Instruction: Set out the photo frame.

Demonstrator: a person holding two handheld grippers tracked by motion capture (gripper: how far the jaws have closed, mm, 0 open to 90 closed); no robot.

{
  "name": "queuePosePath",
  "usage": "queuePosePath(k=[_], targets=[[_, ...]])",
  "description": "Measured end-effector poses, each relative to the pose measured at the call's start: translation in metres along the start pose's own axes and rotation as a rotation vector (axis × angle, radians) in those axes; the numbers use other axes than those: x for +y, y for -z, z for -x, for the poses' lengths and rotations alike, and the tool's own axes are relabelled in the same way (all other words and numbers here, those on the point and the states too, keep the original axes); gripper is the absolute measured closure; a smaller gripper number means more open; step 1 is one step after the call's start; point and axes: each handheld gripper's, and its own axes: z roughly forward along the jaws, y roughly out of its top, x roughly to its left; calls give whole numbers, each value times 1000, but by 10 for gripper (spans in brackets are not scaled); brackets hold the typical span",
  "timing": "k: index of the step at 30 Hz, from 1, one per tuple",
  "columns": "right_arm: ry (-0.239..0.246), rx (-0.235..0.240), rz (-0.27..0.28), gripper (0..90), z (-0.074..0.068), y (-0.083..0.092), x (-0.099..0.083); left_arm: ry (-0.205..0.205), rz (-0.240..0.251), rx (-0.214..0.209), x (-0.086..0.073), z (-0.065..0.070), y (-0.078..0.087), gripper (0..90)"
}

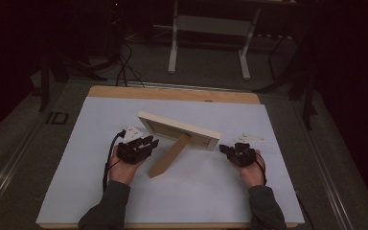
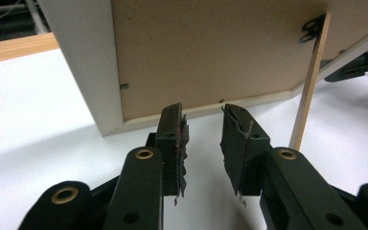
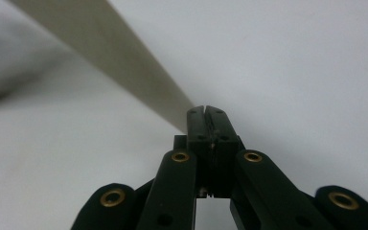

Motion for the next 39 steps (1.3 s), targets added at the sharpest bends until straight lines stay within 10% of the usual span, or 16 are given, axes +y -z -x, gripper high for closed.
queuePosePath(k=[19,39], targets=[[-63,8,58,900,6,-15,16,-27,22,58,14,-1,-21,898],[-69,66,76,900,1,-27,25,-9,20,88,17,-6,-28,900]])
